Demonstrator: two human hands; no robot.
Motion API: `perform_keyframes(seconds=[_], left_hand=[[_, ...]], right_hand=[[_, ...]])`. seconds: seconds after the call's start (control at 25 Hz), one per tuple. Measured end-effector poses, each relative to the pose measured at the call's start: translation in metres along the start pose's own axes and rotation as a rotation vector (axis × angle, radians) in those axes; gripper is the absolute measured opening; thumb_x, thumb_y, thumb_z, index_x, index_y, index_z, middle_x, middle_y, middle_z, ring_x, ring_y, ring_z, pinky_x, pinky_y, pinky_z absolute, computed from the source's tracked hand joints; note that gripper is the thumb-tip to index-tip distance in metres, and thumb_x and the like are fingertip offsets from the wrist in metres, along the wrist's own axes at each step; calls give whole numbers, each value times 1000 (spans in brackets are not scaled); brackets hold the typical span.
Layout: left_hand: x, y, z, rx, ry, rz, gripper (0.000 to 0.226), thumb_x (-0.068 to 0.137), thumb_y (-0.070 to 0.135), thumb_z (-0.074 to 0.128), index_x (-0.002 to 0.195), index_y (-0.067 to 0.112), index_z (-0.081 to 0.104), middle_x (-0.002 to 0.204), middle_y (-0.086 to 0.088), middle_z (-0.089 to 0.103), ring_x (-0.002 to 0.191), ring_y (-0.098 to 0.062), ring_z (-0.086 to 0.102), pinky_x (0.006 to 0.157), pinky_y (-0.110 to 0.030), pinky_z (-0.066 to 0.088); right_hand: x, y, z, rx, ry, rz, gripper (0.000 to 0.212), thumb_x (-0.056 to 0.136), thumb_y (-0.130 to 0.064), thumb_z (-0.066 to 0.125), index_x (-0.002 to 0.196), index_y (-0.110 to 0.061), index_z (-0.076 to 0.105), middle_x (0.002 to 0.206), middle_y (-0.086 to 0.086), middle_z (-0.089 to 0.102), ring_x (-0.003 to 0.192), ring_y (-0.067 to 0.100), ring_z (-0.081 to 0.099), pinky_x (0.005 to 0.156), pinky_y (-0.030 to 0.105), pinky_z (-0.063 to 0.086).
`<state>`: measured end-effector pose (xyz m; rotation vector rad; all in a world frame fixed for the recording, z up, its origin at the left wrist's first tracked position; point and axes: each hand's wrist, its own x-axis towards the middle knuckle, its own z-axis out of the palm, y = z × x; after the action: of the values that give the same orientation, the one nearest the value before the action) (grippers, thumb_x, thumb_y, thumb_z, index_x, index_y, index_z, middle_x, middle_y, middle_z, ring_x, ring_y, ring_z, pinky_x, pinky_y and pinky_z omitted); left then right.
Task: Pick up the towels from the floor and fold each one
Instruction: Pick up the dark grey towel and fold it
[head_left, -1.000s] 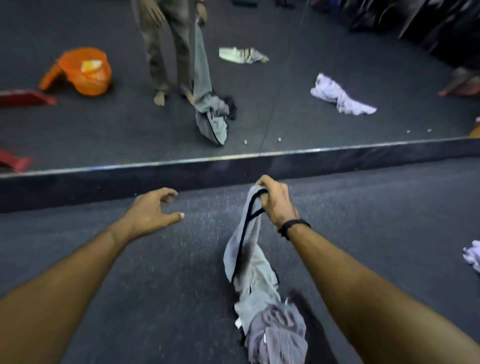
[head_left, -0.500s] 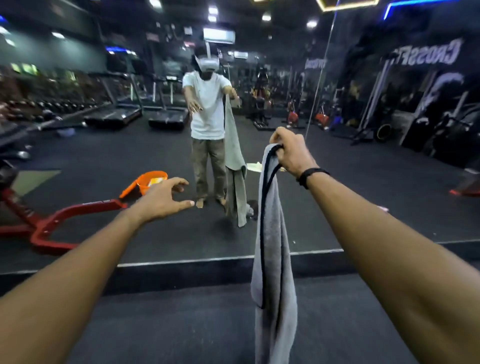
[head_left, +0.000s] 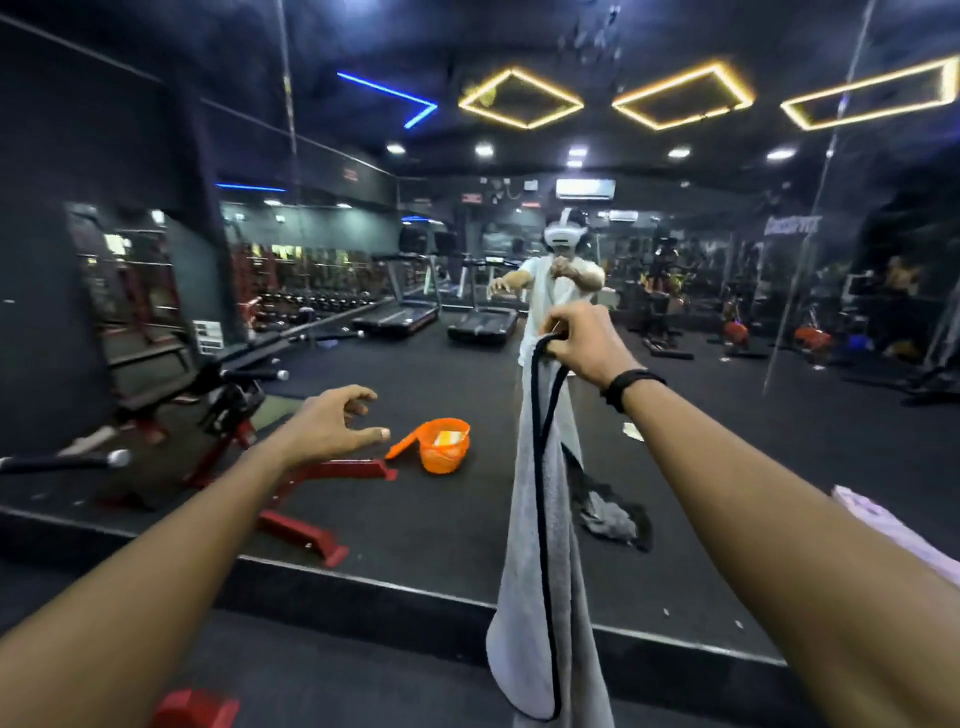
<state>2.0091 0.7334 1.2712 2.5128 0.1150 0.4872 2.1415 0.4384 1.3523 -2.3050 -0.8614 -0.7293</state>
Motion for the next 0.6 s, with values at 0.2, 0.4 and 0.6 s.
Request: perform_keyframes(seconds=[0.2, 0.4, 0.6], left_hand=[[-83, -39, -65, 60, 136, -235, 54, 76, 35, 78, 123, 18, 58, 105, -1, 63, 95, -22, 63, 86, -28, 50], [-197, -63, -122, 140, 249, -433, 51, 78, 32, 77, 123, 19, 58, 109, -4, 62, 92, -15, 59, 83, -21, 44], [-327, -80, -183, 222, 403, -669, 52, 76, 32, 78, 122, 18, 59, 107, -3, 64, 88, -15, 60, 86, -27, 49]], right_hand=[[10, -92, 60, 194, -178, -247, 11, 72, 5, 65, 74, -6, 70, 76, 6, 70, 74, 14, 61, 62, 16, 37], [-11, -204, 112, 393, -345, -435, 8, 73, 4, 70, 73, -4, 70, 74, 5, 68, 69, 10, 59, 58, 4, 38], [-46, -327, 143, 536, -467, -637, 9, 73, 3, 73, 71, -5, 70, 73, 7, 70, 62, 6, 59, 55, 6, 42]])
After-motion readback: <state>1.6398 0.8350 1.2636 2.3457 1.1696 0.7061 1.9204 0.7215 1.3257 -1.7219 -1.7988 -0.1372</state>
